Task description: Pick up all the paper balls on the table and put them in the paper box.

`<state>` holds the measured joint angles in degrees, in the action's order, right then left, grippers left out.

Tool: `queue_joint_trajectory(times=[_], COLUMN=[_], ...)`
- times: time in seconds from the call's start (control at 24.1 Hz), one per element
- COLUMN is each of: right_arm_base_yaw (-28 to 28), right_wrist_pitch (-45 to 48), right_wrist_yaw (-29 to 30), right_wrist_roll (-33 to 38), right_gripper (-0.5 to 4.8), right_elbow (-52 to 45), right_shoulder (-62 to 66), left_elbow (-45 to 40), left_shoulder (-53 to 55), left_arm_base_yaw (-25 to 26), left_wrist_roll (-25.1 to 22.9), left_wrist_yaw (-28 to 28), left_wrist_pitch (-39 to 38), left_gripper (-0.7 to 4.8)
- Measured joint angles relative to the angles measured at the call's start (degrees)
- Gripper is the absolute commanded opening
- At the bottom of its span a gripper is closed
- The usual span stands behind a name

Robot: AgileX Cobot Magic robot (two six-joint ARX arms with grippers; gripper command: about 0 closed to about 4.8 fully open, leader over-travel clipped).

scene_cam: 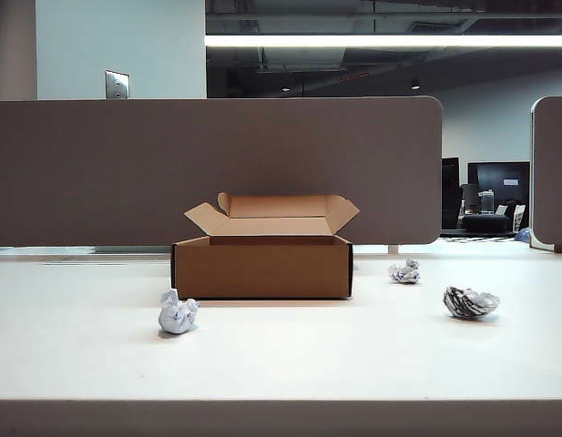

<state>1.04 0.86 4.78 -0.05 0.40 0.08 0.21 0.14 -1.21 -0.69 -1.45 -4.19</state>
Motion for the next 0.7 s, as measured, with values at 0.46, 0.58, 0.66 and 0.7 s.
queue_joint_trajectory(times=[0.46, 0.58, 0.66, 0.7], right_arm_base_yaw=[0.0, 0.0, -0.2, -0.2], right_wrist_pitch=[0.9, 1.5, 3.3, 3.9], right_wrist_yaw=[-2.2, -4.9, -8.3, -10.1], right_wrist_roll=[0.2, 0.3, 0.8, 1.3], right_gripper=[-0.09, -0.09, -0.09, -0.09], right_elbow=[0.0, 0.0, 0.2, 1.0], right_shoulder=[0.0, 0.0, 0.0, 0.0], left_elbow=[0.3, 0.9, 2.6, 4.0], left_shoulder=[0.0, 0.1, 0.2, 0.2], left_arm_base_yaw=[0.0, 0.0, 0.0, 0.0], left_wrist_roll=[0.2, 0.8, 1.8, 2.3], left_wrist_yaw=[0.0, -0.7, -1.2, -1.3], left_wrist_pitch=[0.5, 0.4, 0.2, 0.1], left_gripper=[-0.05, -0.05, -0.05, -0.05])
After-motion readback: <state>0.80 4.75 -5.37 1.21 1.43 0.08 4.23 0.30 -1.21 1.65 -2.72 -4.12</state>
